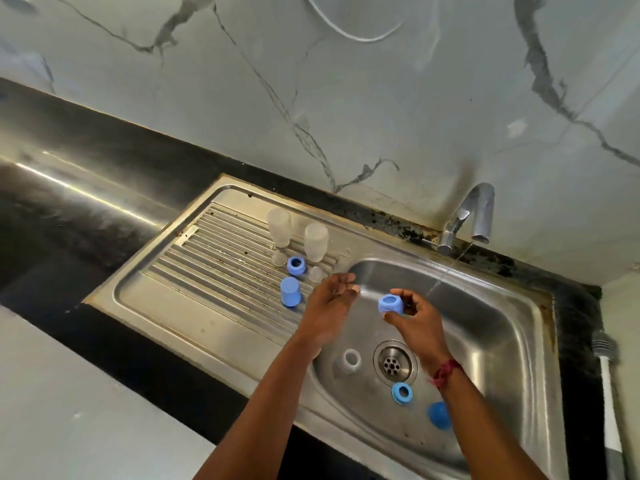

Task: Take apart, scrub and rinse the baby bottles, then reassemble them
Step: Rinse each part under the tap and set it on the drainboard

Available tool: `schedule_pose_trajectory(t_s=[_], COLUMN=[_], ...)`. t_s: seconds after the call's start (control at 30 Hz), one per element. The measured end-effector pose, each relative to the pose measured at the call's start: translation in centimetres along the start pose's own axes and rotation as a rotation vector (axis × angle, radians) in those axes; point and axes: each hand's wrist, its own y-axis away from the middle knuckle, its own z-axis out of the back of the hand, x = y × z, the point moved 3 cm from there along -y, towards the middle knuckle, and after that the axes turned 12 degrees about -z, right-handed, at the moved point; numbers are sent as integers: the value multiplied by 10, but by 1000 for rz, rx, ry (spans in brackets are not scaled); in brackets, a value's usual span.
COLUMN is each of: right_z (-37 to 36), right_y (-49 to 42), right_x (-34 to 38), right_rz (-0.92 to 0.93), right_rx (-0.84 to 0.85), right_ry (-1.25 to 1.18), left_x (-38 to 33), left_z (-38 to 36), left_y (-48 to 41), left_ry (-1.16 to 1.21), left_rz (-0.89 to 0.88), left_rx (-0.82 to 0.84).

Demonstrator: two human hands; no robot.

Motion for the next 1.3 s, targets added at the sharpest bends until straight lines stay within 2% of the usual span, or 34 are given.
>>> schedule_pose_trajectory(t_s=[0.17, 0.37, 0.47, 0.83, 1.03, 1.13, 1.3], right_z=[-28, -83, -116, -227, -275, -294, -317], right_y=[7, 10, 6, -12, -22, -27, -30], right_x=[34, 83, 102, 128, 120, 114, 114], right_rz=[93, 381, 414, 418, 269, 182, 166], right_rx=[-53, -70, -60, 46, 66, 15, -81], right_ry=[36, 184, 225, 475, 549, 611, 809], left_x=[-23, -47, -45, -16, 3, 12, 25], left_z=[23, 77, 112, 205, 229, 237, 243], left_y=[-18, -40, -52, -85, -102, -110, -120], left_ry=[164, 165, 131, 158, 96, 91, 82], left_rz=[-42, -102, -84, 27, 94, 121, 154], left_rx=[-13, -157, -245, -458, -469, -488, -500])
